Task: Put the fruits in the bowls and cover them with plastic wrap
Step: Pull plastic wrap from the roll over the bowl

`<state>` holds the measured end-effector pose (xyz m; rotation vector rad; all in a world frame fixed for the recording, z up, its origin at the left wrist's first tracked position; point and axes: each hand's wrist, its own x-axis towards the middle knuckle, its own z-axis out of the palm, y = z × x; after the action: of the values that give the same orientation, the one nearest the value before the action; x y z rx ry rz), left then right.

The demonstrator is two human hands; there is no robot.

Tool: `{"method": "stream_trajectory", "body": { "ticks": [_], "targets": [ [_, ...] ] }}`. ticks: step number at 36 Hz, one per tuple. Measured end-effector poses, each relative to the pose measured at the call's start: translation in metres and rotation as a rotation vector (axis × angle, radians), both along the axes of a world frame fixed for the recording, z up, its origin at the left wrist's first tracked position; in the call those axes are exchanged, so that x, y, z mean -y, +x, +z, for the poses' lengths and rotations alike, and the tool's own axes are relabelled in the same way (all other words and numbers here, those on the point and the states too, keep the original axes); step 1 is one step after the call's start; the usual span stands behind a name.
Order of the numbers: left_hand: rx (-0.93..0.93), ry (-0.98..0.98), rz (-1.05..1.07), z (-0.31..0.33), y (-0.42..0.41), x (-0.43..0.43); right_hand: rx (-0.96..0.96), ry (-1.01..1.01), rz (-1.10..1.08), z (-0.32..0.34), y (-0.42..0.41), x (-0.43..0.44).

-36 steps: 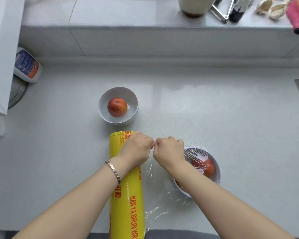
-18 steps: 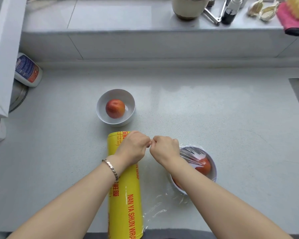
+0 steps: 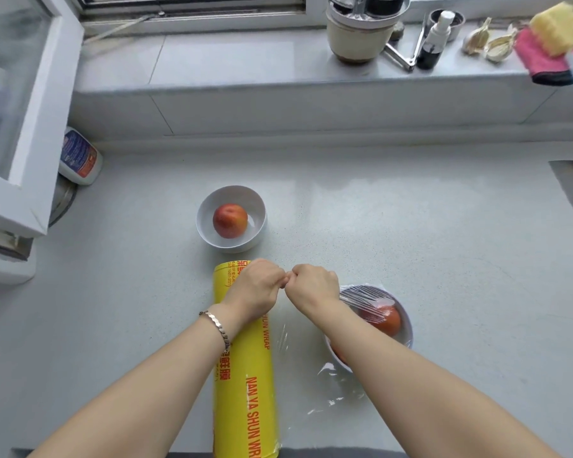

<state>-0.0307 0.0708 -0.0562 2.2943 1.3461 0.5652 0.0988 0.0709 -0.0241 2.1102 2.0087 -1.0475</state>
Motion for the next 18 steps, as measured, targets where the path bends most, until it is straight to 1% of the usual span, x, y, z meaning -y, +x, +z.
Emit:
{"method": "stream_trajectory", "body": {
  "ticks": [6, 8, 10, 12, 14, 16, 18],
  "targets": [
    [0.014, 0.014, 0.044, 0.002, -0.001, 0.000, 0.002, -0.056, -0.034, 0.000, -0.004, -0.004],
    [0.036, 0.009, 0.013, 0.005, 0.000, 0.006, -0.005, -0.100, -0.125, -0.002, 0.005, -0.008],
    [0.100, 0.004, -0.046, 0.007, 0.006, 0.018, -0.006, -0.126, -0.246, -0.003, 0.022, -0.014],
    [0.149, 0.000, -0.026, 0.005, 0.008, 0.022, -0.024, -0.124, -0.253, -0.005, 0.035, -0.022],
    [0.131, 0.010, 0.045, 0.003, 0.009, 0.015, -0.126, -0.125, -0.189, -0.004, 0.036, -0.027],
    [0.048, 0.022, 0.092, 0.003, 0.009, 0.010, -0.279, -0.163, -0.151, -0.001, 0.033, -0.026],
    [-0.052, 0.094, 0.125, 0.002, 0.011, 0.012, -0.391, -0.186, -0.160, 0.003, 0.035, -0.024]
  ]
}}
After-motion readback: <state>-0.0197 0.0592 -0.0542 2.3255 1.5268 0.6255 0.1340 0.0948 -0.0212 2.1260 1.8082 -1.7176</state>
